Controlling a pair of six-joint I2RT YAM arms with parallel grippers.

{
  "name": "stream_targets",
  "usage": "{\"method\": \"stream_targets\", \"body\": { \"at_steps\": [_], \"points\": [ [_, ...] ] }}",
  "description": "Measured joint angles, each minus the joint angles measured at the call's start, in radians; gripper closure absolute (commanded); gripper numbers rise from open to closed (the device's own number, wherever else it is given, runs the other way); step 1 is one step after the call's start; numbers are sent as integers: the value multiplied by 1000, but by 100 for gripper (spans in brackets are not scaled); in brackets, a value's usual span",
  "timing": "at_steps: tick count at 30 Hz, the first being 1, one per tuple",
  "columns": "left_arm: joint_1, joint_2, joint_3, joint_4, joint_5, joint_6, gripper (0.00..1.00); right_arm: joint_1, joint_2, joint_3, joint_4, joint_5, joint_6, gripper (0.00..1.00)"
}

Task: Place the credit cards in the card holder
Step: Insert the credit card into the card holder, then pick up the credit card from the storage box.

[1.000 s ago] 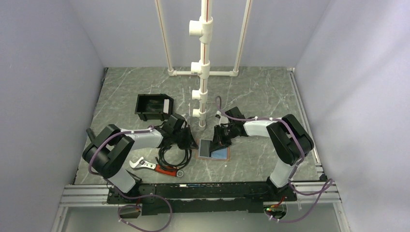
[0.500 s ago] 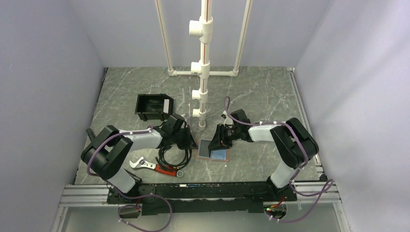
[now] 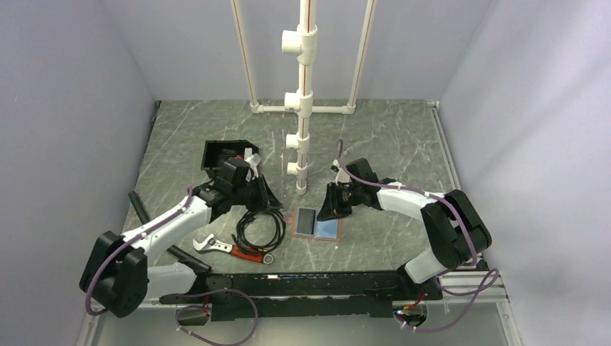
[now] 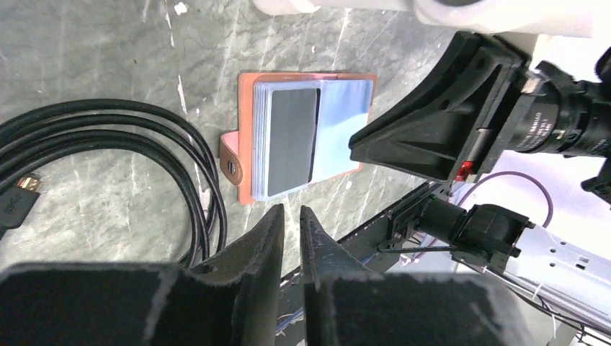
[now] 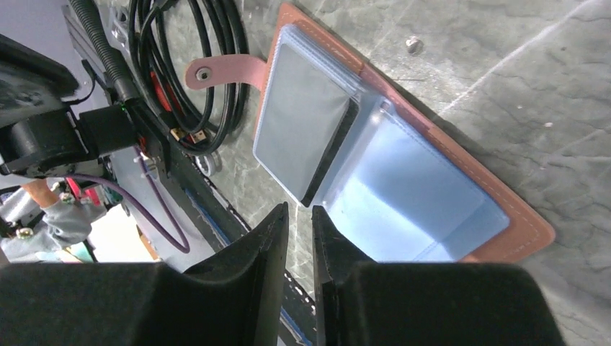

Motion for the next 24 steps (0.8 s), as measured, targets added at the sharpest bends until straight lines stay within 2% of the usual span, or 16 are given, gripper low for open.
{"method": "stream_targets", "body": {
  "at_steps": [1,4,6,8,11,12,14,16,20,24],
  "points": [
    [8,-13,13,-27,0,6,76,6,0,0,1,0,1,79],
    [38,-43,54,-101,-4,31,48,18,14,0,7,2,-2,79],
    [92,-64,119,-201,-16,66,37,23,36,2,3,13,-11,78],
    [185,-71,221,-298,-32,117,23,23,49,2,-16,34,-23,76],
    [368,-61,393,-386,-53,207,16,21,35,2,-34,58,-46,76],
    [418,-51,443,-404,-59,232,9,20,25,2,-37,63,-56,76],
    [492,6,537,-424,-57,279,4,16,9,2,-40,64,-69,76],
    [524,91,610,-424,-47,318,3,10,-2,2,-42,63,-81,76],
    [535,357,724,-399,-19,381,3,-10,-14,1,-47,59,-95,76],
    [535,594,758,-373,4,423,5,-28,-43,1,-46,51,-102,76]
  ]
}}
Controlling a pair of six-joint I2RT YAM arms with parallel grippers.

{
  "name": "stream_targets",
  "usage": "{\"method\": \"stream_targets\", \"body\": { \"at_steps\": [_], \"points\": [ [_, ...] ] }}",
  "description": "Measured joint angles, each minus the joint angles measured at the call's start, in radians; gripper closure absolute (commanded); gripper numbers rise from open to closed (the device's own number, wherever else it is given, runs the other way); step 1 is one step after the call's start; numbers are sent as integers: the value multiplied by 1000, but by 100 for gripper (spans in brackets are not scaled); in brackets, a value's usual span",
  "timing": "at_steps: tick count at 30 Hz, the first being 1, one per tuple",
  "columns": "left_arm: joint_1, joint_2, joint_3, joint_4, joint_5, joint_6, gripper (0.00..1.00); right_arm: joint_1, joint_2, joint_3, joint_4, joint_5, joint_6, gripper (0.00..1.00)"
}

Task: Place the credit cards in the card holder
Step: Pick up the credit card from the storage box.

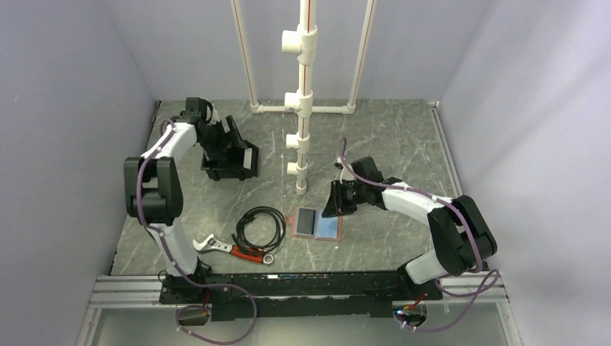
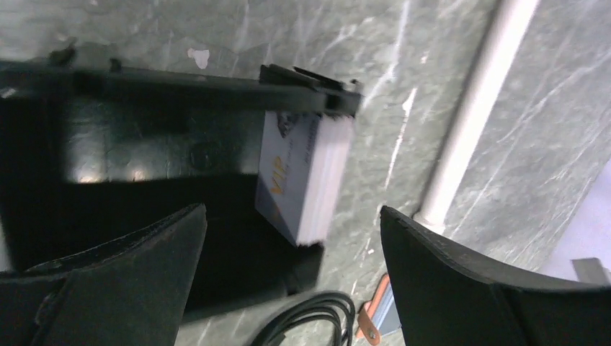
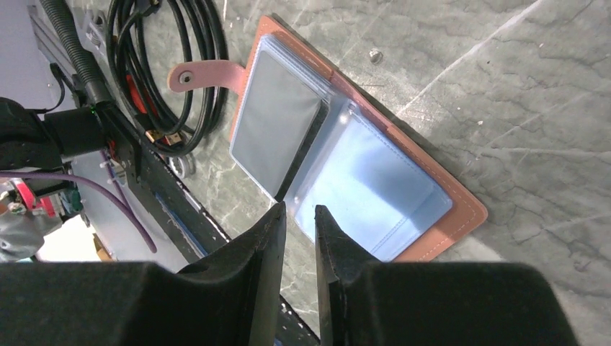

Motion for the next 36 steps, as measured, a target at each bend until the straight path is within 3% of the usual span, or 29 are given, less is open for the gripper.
{"method": "stream_targets", "body": {
  "at_steps": [5,21,36],
  "points": [
    [-6,143,22,10,62,30,5,-16,-15,-8,2,-5,-6,76],
    [-23,212,35,84,212,38,17,-30,-13,-18,3,-18,-6,76],
    [-21,213,35,103,286,34,53,-40,-5,-19,3,-31,-6,77]
  ]
}}
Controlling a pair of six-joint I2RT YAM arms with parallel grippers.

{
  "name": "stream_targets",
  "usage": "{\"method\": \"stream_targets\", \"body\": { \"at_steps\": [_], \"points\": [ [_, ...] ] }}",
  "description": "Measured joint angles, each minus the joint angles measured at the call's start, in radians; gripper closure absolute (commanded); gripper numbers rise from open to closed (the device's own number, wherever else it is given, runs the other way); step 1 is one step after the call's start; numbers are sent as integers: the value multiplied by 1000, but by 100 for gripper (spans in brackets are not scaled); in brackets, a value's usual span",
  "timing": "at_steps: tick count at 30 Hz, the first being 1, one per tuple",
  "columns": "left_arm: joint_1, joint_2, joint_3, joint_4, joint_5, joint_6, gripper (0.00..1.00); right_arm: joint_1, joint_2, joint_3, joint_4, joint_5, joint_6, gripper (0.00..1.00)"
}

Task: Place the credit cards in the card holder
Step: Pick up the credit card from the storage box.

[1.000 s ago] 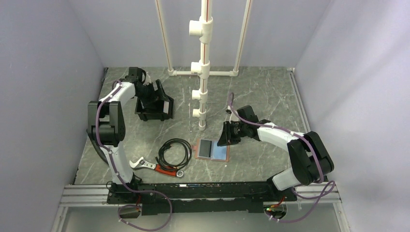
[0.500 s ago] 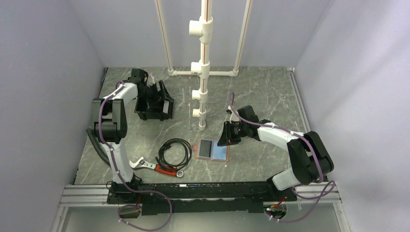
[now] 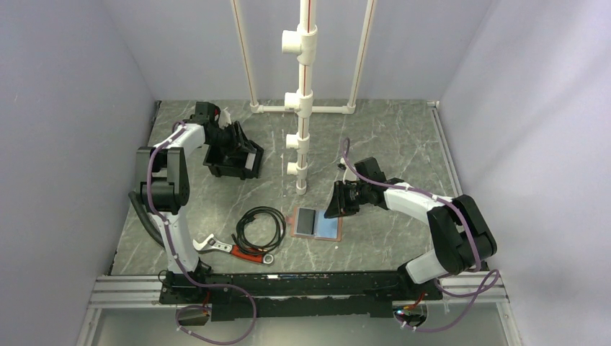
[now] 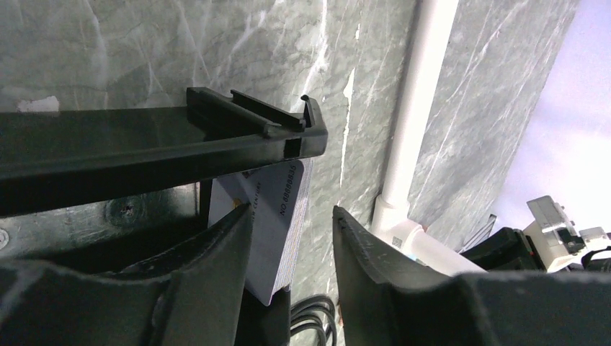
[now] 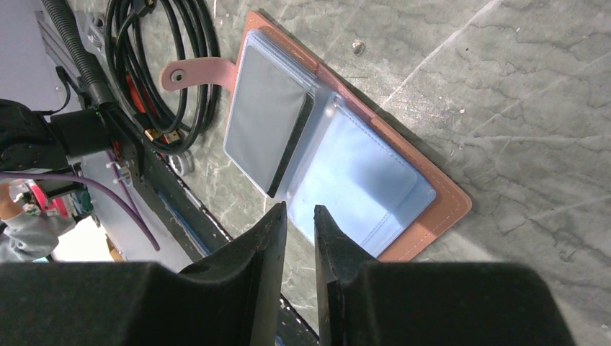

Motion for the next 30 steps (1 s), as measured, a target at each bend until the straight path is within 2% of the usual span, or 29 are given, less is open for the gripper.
{"method": "stream_targets", "body": {
  "at_steps": [5,14,18,23,30],
  "points": [
    [0,0,0,-8,-13,8,69,-1,0,0,0,-2,0,77],
    [-1,5,46,-71,-39,34,78,-3,3,-2,8,-3,0,78],
    [-1,5,68,-108,-68,54,88,-3,6,-2,9,-3,0,78],
    [-1,5,123,-182,-158,87,97,-3,6,-4,10,-3,0,78],
    [-5,-16,204,-293,-360,125,100,-4,8,-4,10,-3,0,78]
  ]
}}
